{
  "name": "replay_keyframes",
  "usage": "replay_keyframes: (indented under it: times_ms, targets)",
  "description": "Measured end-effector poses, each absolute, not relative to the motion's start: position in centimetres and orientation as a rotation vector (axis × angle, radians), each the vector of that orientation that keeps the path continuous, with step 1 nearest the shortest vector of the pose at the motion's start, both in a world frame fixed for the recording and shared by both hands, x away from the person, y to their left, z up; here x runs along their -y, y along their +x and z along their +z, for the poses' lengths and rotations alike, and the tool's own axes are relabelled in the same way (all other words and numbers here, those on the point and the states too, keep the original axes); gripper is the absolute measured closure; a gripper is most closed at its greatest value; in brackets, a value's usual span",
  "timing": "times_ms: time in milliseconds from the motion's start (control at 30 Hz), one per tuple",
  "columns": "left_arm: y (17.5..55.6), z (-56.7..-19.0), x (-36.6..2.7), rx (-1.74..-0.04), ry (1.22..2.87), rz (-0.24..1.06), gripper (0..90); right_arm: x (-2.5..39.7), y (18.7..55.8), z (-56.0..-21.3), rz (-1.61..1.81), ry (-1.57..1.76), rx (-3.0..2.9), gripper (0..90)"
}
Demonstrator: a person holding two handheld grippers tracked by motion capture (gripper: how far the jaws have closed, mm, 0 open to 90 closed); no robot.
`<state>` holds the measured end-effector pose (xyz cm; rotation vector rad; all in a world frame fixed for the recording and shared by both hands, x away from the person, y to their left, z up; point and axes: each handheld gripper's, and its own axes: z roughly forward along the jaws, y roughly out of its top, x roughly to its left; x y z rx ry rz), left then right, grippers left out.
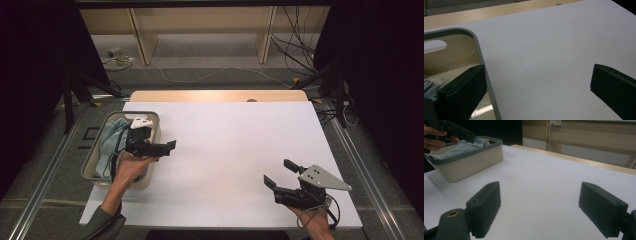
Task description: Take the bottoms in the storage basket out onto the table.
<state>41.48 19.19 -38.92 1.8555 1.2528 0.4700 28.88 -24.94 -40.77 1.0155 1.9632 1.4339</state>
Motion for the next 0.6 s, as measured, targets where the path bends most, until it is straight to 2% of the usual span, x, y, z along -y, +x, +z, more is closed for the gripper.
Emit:
replay_keyframes:
  times_ms: [600]
  targets:
    - [42.3,-38.3,-23.3,-1.364,1.844,0.49,0.7,24.6,28.9,-40.9,1.425,1.002,-1.985,18.7]
